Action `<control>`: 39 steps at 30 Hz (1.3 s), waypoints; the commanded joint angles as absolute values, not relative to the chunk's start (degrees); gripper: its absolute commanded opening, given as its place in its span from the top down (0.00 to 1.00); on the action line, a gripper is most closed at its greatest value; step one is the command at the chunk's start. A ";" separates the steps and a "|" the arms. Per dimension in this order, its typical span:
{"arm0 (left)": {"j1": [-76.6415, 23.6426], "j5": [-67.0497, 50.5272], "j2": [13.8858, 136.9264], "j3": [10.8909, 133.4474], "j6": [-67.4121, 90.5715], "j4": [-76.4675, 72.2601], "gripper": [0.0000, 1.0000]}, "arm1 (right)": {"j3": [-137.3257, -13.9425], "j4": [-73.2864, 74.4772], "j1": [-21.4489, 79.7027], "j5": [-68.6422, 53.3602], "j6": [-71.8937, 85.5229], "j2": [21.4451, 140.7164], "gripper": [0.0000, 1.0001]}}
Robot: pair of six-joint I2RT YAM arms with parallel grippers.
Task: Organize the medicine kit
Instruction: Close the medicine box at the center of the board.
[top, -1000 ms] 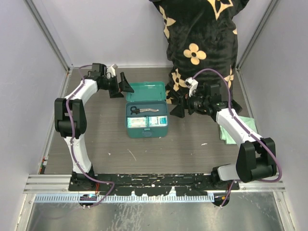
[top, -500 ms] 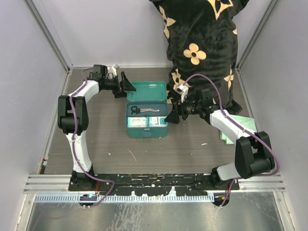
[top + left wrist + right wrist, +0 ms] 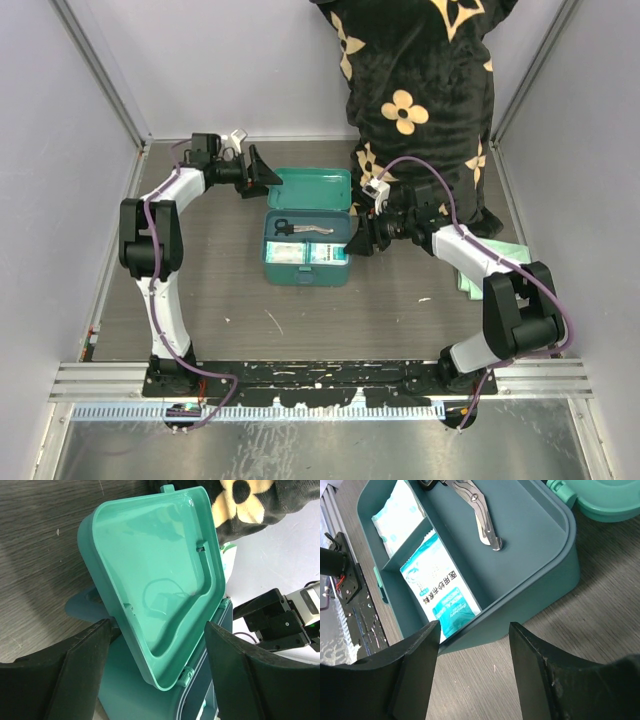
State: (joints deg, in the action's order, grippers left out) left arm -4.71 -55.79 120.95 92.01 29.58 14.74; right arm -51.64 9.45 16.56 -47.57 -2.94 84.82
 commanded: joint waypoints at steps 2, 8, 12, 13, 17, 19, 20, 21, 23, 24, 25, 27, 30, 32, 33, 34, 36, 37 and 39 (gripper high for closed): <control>-4.66 -60.47 115.80 91.43 30.94 9.71 0.25 | -53.69 8.60 16.78 -46.48 -4.31 85.31 0.40; -4.65 -59.77 115.18 91.16 31.22 9.36 0.28 | -54.39 9.56 16.79 -46.29 -4.87 86.26 0.43; -4.66 -57.70 115.78 91.61 31.69 10.06 0.27 | -54.45 9.74 16.85 -46.44 -5.01 86.52 0.44; -4.66 -57.28 116.04 91.80 31.91 10.35 0.26 | -54.53 9.87 16.83 -46.53 -5.03 86.52 0.44; -4.66 -58.30 117.33 92.49 34.52 8.46 0.25 | -54.75 10.06 16.80 -46.84 -5.33 86.65 0.44; -4.60 -59.15 117.80 92.23 37.02 6.14 0.26 | -54.71 10.28 16.85 -46.72 -5.69 86.69 0.44; -4.65 -59.46 117.79 92.09 37.95 5.13 0.26 | -54.73 10.39 16.77 -46.61 -5.85 86.79 0.45; -4.66 -60.01 117.78 91.84 38.83 3.75 0.27 | -54.74 10.49 16.85 -46.51 -6.04 86.87 0.45; -4.66 -60.60 117.34 91.30 39.96 1.91 0.28 | -54.88 10.71 16.78 -46.34 -6.26 87.07 0.45; -4.64 -61.04 117.03 91.05 40.29 1.11 0.29 | -55.05 10.84 16.82 -46.24 -6.31 87.14 0.45; -4.66 -61.49 116.60 90.67 40.61 0.38 0.30 | -55.12 10.96 16.79 -46.11 -6.36 87.29 0.45; -4.64 -61.83 115.58 89.88 40.87 -0.83 0.32 | -55.46 11.22 16.80 -45.83 -6.41 87.57 0.45; -4.67 -62.26 114.11 89.03 40.87 -1.74 0.34 | -55.76 11.56 16.80 -45.88 -6.44 87.88 0.45; -4.66 -62.44 113.22 88.51 40.64 -1.93 0.36 | -55.91 11.75 16.84 -45.79 -6.55 87.98 0.46; -4.64 -62.57 112.65 88.08 40.36 -2.08 0.37 | -56.03 11.84 16.82 -45.81 -6.65 87.90 0.46; -4.66 -62.73 112.15 87.87 40.08 -2.19 0.38 | -56.12 12.03 16.74 -45.74 -6.74 87.83 0.46; -4.70 -62.89 111.25 87.51 39.40 -2.13 0.40 | -56.20 12.13 16.85 -45.57 -6.94 87.64 0.46; -4.65 -62.96 110.82 87.34 39.04 -2.02 0.41 | -56.27 12.15 16.82 -45.53 -6.99 87.58 0.46; -4.61 -63.22 110.00 87.12 38.39 -1.72 0.42 | -56.31 12.22 16.80 -45.53 -7.11 87.62 0.46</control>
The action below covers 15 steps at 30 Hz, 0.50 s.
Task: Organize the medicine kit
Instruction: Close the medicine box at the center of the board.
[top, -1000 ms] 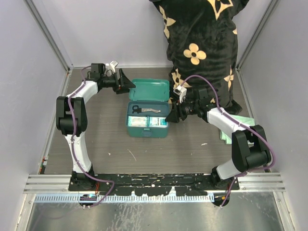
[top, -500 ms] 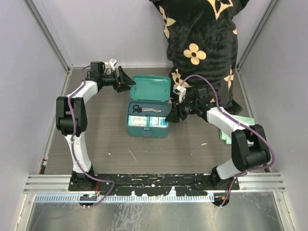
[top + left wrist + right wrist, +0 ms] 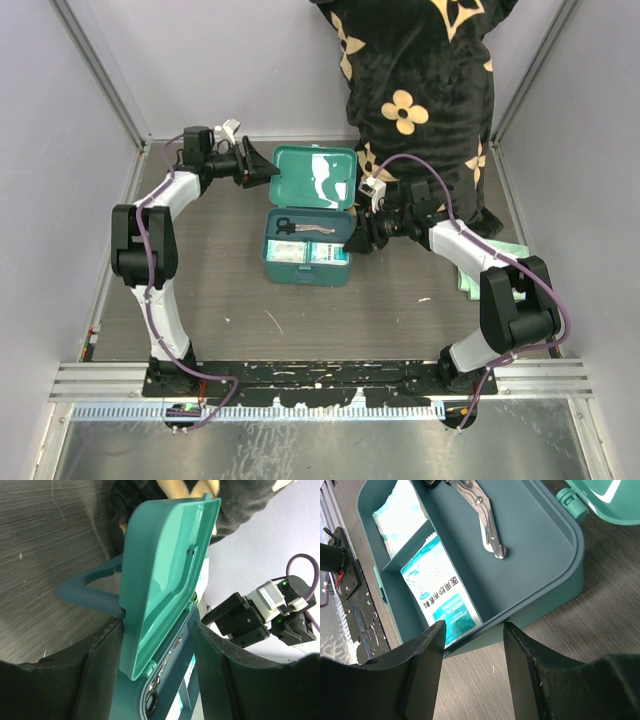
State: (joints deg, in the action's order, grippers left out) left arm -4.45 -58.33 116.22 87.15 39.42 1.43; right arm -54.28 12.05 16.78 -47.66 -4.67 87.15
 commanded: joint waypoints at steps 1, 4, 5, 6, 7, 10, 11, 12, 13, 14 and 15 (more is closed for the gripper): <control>-4.63 -63.25 109.61 87.01 38.00 -1.49 0.43 | -56.29 12.26 16.79 -45.52 -7.04 87.67 0.46; -4.67 -63.55 108.34 86.57 36.48 -0.83 0.44 | -56.45 12.38 16.73 -45.44 -7.12 87.71 0.46; -4.66 -63.53 107.95 86.39 35.75 -0.39 0.44 | -56.48 12.46 16.78 -45.44 -7.20 87.71 0.46; -4.61 -63.53 107.53 86.27 35.05 -0.02 0.44 | -56.53 12.54 16.80 -45.52 -7.21 87.71 0.46; -4.65 -63.61 107.11 86.18 34.32 0.45 0.44 | -56.66 12.63 16.85 -45.53 -7.28 87.65 0.46; -4.66 -63.54 105.50 85.51 31.28 1.94 0.44 | -56.82 12.92 16.71 -45.48 -7.54 87.26 0.46; -4.63 -63.40 105.03 85.18 29.94 2.68 0.43 | -56.87 13.00 16.74 -45.44 -7.64 87.10 0.46; -4.61 -63.25 104.39 84.76 28.64 3.25 0.42 | -56.94 13.08 16.74 -45.37 -7.65 86.96 0.46; -4.67 -63.01 103.71 84.34 27.26 3.86 0.41 | -56.97 13.09 16.76 -45.26 -7.65 86.85 0.46; -4.66 -62.82 102.97 83.89 25.61 4.60 0.39 | -57.00 13.17 16.74 -45.19 -7.72 86.70 0.46; -4.60 -62.55 102.25 83.47 24.08 5.37 0.38 | -57.06 13.25 16.75 -45.11 -7.78 86.65 0.46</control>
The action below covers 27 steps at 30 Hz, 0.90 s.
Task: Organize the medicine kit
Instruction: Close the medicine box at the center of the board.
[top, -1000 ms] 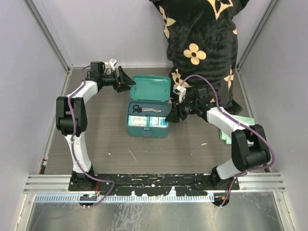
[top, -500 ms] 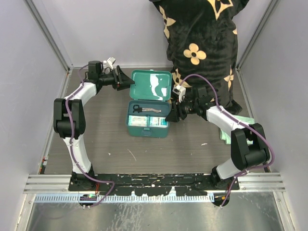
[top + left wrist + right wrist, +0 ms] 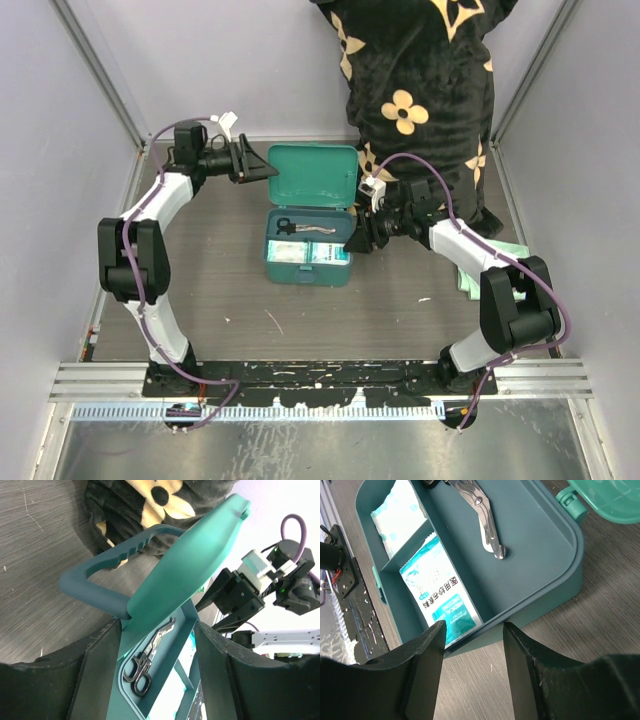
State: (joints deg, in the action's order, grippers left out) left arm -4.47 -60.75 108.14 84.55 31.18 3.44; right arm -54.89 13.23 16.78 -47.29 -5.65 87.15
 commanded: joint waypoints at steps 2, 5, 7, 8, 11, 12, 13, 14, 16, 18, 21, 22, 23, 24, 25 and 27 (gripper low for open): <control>-4.61 -62.03 100.71 82.57 20.50 7.22 0.34 | -57.18 13.43 16.71 -45.09 -7.82 86.57 0.45; -4.66 -61.83 97.88 80.66 15.69 8.38 0.31 | -57.35 13.69 16.73 -45.01 -7.86 86.56 0.45; -4.66 -61.85 96.40 79.74 13.55 8.54 0.30 | -57.55 13.92 16.76 -44.91 -7.91 86.54 0.45; -4.66 -61.99 95.81 79.54 12.65 8.71 0.29 | -57.51 14.01 16.75 -44.91 -8.01 86.47 0.45; -4.66 -62.72 94.54 80.21 9.69 10.80 0.29 | -57.73 14.27 16.72 -44.82 -8.12 86.25 0.45; -4.64 -62.86 94.11 80.61 8.46 11.83 0.29 | -57.68 14.40 16.76 -44.78 -8.23 86.16 0.45; -4.66 -63.06 93.64 80.86 7.05 12.84 0.29 | -57.71 14.54 16.77 -44.68 -8.34 86.02 0.45; -4.66 -63.15 93.07 81.06 5.59 13.50 0.28 | -57.81 14.65 16.72 -44.61 -8.47 85.90 0.45; -4.66 -62.53 92.42 81.30 3.24 14.67 0.27 | -57.83 14.80 16.73 -44.51 -8.65 85.79 0.45; -4.68 -60.15 92.12 81.71 2.44 16.20 0.25 | -57.91 15.04 16.65 -44.40 -8.70 85.65 0.45; -4.65 -51.04 92.28 80.98 4.80 16.71 0.16 | -58.00 15.29 16.68 -44.23 -8.77 85.45 0.44; -4.65 -47.72 92.75 80.57 6.48 16.21 0.14 | -58.03 15.29 16.69 -44.21 -8.71 85.43 0.44; -4.66 -45.80 93.58 80.56 8.07 16.17 0.11 | -58.08 15.29 16.62 -44.21 -8.70 85.51 0.44; -4.64 -45.03 94.88 81.07 9.06 16.58 0.09 | -58.09 15.29 16.66 -44.21 -8.70 85.70 0.44; -4.58 -44.18 96.22 81.82 10.47 17.46 0.07 | -58.05 15.29 16.66 -44.21 -8.66 85.88 0.44; -4.64 -43.73 99.64 84.38 13.30 18.66 0.05 | -58.12 15.38 16.61 -44.26 -8.61 86.40 0.44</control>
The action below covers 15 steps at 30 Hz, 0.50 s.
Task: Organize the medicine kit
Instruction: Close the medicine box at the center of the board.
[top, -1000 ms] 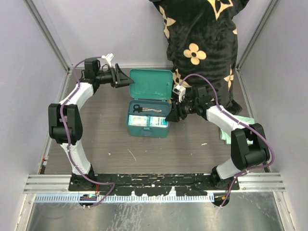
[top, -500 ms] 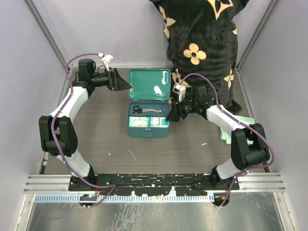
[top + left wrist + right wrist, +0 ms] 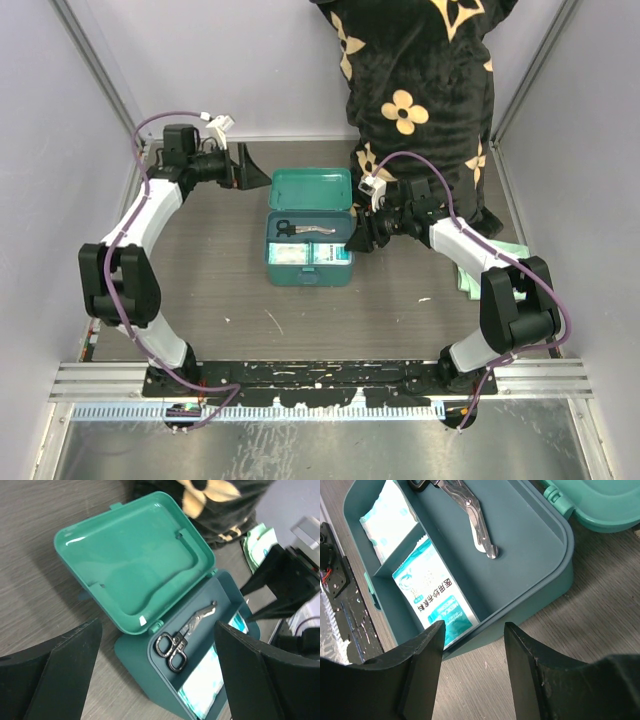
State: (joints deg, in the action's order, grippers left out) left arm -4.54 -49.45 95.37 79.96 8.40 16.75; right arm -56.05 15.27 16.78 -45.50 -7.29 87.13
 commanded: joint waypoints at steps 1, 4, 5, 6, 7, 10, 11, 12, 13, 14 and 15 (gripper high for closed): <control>-4.66 -43.61 101.21 85.63 14.77 19.17 0.04 | -58.10 15.42 16.68 -44.29 -8.70 86.54 0.44; -4.66 -43.16 105.97 89.20 18.17 21.05 0.01 | -58.07 15.64 16.65 -44.13 -9.02 86.67 0.44; -4.66 -42.71 107.41 90.32 19.11 21.68 0.00 | -58.04 15.64 16.69 -44.01 -9.12 86.62 0.44; -4.67 -42.53 108.74 91.33 19.87 22.43 0.00 | -58.06 15.64 16.67 -43.96 -9.14 86.64 0.44; -4.66 -42.51 110.02 92.04 20.83 22.79 0.00 | -58.01 15.70 16.62 -43.95 -9.21 86.74 0.44; -4.73 -43.43 113.74 94.17 22.99 23.41 0.02 | -58.09 15.73 16.65 -43.88 -9.23 87.07 0.44; -4.79 -44.10 115.03 95.08 23.71 23.69 0.02 | -58.14 15.80 16.62 -43.94 -9.27 87.16 0.44; -4.83 -45.10 116.79 95.92 24.41 23.96 0.02 | -58.18 15.82 16.61 -43.92 -9.31 87.26 0.44; -4.95 -46.09 118.05 96.79 25.37 23.95 0.02 | -58.18 15.82 16.67 -43.94 -9.32 87.39 0.44; -5.19 -46.95 119.10 97.50 25.86 23.91 0.02 | -58.11 15.90 16.64 -43.92 -9.36 87.44 0.44; -5.41 -47.99 119.97 98.19 26.18 23.79 0.02 | -58.14 15.91 16.61 -43.88 -9.38 87.53 0.44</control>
State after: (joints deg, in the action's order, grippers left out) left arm -4.64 -43.90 117.64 93.80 22.37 23.51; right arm -56.12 15.44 16.78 -45.36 -7.49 87.13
